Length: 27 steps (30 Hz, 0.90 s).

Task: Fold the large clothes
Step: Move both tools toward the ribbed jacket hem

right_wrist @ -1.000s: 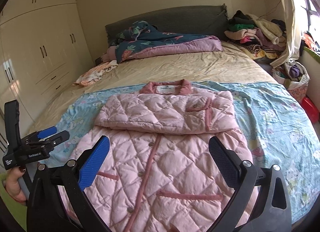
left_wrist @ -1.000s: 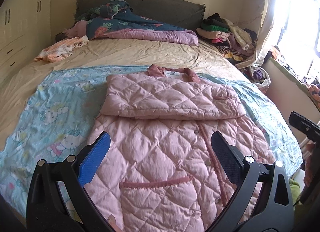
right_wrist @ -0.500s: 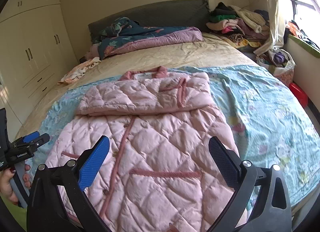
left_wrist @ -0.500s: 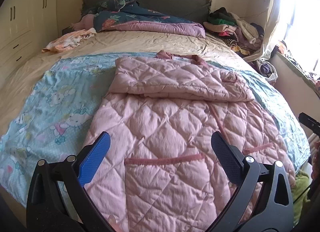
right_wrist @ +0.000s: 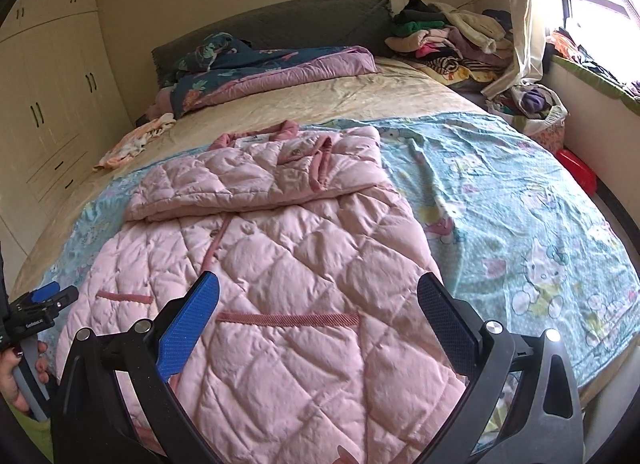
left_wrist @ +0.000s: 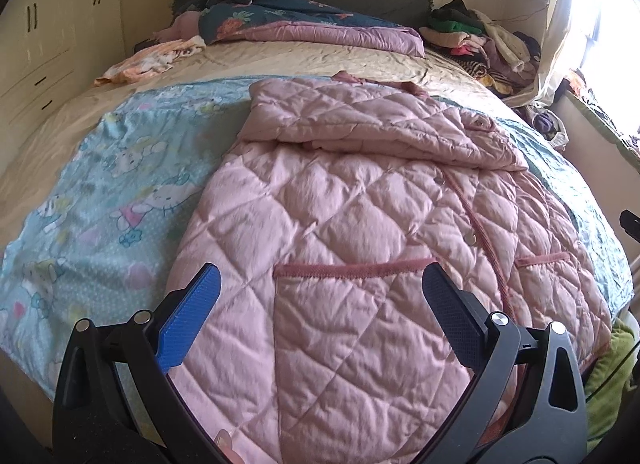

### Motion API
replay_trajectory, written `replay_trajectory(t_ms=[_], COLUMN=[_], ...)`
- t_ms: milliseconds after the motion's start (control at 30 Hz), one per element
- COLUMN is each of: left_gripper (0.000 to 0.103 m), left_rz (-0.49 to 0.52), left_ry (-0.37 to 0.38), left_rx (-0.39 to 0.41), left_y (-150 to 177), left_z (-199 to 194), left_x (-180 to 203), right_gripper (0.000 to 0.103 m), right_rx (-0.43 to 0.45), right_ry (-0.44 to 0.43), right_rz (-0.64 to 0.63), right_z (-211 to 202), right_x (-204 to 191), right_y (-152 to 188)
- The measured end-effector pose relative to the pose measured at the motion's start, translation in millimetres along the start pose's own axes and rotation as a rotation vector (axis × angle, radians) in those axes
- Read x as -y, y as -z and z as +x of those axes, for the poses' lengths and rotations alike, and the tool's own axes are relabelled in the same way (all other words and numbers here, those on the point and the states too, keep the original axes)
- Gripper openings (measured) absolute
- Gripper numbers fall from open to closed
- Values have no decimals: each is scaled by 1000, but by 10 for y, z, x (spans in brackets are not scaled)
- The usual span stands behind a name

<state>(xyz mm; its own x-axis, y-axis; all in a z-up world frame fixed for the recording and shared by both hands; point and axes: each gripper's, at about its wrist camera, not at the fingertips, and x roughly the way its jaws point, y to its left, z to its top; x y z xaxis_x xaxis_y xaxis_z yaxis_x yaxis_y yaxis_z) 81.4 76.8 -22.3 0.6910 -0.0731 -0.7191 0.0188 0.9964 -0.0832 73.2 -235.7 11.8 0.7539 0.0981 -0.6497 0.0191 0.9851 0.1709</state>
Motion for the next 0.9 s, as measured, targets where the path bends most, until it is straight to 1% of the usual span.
replay_trajectory(t_ms=[533,900], left_gripper=[94,94], left_rz=[-28,-96], left_ry=[-37,-52], left_rx=[-55,-82], left_y=[295,568], left_z=[116,55], left_x=[-245,-673], right_gripper=[99,99], right_rx=[-54,-82], right_ry=[37,53], right_rz=[12,13], right_z=[98,125], right_x=[217,350], right_y=[239,378])
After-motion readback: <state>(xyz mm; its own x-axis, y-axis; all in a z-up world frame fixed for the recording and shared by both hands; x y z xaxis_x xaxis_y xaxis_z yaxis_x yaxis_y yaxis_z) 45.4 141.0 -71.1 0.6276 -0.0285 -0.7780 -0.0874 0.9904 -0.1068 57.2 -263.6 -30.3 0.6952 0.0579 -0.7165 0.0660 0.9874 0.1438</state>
